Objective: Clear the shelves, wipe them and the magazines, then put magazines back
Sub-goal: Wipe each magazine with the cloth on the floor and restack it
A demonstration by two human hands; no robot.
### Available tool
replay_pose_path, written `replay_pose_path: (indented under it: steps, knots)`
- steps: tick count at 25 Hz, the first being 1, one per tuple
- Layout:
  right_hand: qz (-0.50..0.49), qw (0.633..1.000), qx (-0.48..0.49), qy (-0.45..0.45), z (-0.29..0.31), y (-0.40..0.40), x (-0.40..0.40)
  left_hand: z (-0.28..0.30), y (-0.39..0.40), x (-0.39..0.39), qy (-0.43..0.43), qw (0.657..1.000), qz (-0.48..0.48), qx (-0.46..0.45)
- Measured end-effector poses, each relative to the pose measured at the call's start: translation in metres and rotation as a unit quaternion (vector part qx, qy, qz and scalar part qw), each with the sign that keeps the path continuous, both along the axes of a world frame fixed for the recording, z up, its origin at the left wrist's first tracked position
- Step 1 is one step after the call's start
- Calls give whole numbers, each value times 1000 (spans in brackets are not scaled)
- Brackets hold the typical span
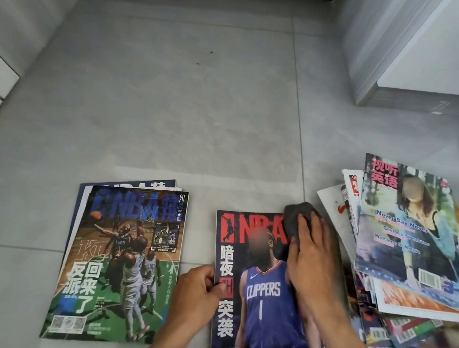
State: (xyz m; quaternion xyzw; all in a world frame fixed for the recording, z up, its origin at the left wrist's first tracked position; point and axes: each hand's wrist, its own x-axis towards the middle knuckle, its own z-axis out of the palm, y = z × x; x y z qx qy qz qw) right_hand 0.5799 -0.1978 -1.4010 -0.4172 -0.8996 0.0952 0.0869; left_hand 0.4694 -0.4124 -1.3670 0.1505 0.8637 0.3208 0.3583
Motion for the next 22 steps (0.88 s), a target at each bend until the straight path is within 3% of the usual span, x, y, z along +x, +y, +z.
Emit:
replay_pose_path:
  steps: [2, 5, 7, 9, 12, 15, 18, 20, 22]
  knots:
    - [1, 1000, -7, 7, 3, -36, -26, 2, 2, 1, 1, 1000, -5, -7]
    - [163, 984, -29, 62, 3, -99, -58, 5, 3, -2, 8, 1000, -5, -8]
    - [226, 968, -59, 93, 5, -96, -54, 6, 3, -4, -10, 1000, 5, -4]
    - [202, 974, -41, 96, 0, -69, -29, 7, 2, -2, -29, 999, 18, -2]
    - [53, 991, -21, 121, -1, -22, 10, 7, 3, 0, -8, 1000, 4, -7]
    - [-18, 995, -18, 93, 0, -48, -13, 9, 3, -1, -12, 1000, -14, -19]
    - [156, 982, -44, 97, -1, -114, -43, 12, 1, -7, -45, 999, -16, -19]
    - [272, 955, -53, 104, -2, -109, -32, 10, 1, -9, -42, 999, -15, -20]
    - [258, 961, -46, 87, -2, -75, -5, 8, 1, -8, -29, 999, -20, -25]
